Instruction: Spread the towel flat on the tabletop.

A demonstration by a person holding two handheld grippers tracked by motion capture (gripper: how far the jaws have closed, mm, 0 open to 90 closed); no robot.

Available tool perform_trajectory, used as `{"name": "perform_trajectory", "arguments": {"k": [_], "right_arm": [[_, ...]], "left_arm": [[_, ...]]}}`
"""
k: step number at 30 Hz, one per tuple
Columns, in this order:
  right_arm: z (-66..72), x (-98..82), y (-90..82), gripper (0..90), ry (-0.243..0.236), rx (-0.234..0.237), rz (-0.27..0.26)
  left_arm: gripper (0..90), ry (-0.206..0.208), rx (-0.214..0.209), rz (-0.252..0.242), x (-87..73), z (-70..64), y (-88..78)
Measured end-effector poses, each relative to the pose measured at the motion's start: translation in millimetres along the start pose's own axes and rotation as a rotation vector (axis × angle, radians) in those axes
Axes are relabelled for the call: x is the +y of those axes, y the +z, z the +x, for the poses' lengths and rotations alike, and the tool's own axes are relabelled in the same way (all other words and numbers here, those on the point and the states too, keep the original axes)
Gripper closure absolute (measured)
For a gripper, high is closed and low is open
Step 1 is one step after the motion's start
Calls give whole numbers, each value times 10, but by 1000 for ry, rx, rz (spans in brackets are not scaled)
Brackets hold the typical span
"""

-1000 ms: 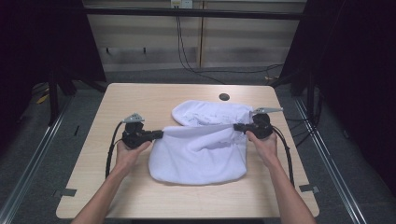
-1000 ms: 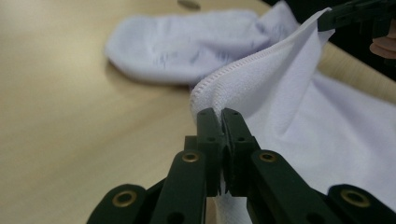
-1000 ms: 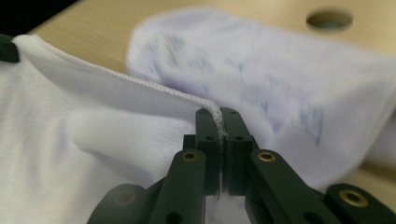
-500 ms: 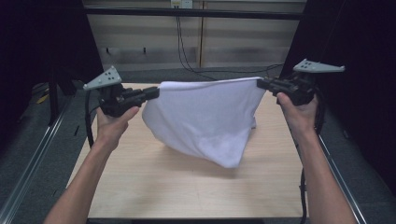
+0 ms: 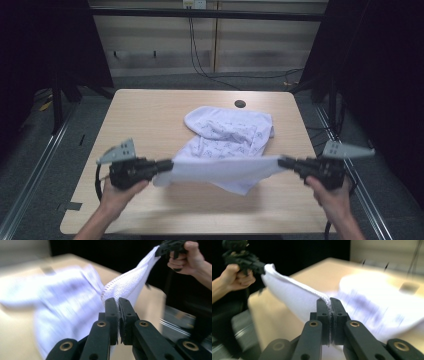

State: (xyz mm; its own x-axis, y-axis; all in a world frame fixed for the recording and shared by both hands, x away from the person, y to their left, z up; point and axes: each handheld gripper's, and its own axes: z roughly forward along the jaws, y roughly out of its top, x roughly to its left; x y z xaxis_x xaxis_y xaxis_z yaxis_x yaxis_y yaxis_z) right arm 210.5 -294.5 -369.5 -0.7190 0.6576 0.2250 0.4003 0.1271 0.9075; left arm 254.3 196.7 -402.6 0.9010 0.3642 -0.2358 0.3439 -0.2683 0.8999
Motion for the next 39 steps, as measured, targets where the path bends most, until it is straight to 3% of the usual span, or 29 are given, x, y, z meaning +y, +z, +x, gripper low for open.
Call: {"name": "perform_trajectory", "arguments": {"k": [3,6,8,11,13,15,17,20,22,23,26,29,32,34,36,39], "right_arm": [[202,-431,-73,871,49,59,31],[499,-741,-213,868,59,83,74],[691,-843,-330,852,37,86,88],[857,-916,-488,676,29,89,40],[887,-948,-563,617,34,44,9],[832,-978,-566,590,63,35,-22],[765,-993,-476,576,63,4,3],[577,-1004,-160,568,48,-16,111],[439,-985,81,577,32,-36,181],[367,-961,199,586,34,-29,202],[195,-830,531,593,-19,-69,249],[55,-720,849,585,-44,-61,291],[-20,-724,1125,576,-43,-47,345],[-9,-754,1220,681,-71,-76,381],[3,-782,1201,834,-53,-74,370],[22,-782,1032,865,-11,-82,330]], "left_arm": [[867,6,-47,52,-270,-218,-81],[863,-3,-94,50,-465,-467,-237],[844,-2,-134,30,-550,-556,-315],[814,-33,-130,-15,-581,-524,-403],[785,-60,-140,-42,-576,-431,-429],[786,-69,-106,-26,-560,-347,-387],[786,-67,-72,26,-553,-234,-272],[745,-70,-48,152,-560,-97,-2],[738,-78,-50,189,-559,1,176],[737,-79,-44,210,-546,61,281],[753,-69,-45,275,-520,214,533],[787,-33,12,361,-559,324,708],[804,-62,36,387,-619,410,664],[807,-80,49,392,-669,417,581],[809,-76,53,413,-719,391,506],[801,-50,50,431,-757,310,410]]}}
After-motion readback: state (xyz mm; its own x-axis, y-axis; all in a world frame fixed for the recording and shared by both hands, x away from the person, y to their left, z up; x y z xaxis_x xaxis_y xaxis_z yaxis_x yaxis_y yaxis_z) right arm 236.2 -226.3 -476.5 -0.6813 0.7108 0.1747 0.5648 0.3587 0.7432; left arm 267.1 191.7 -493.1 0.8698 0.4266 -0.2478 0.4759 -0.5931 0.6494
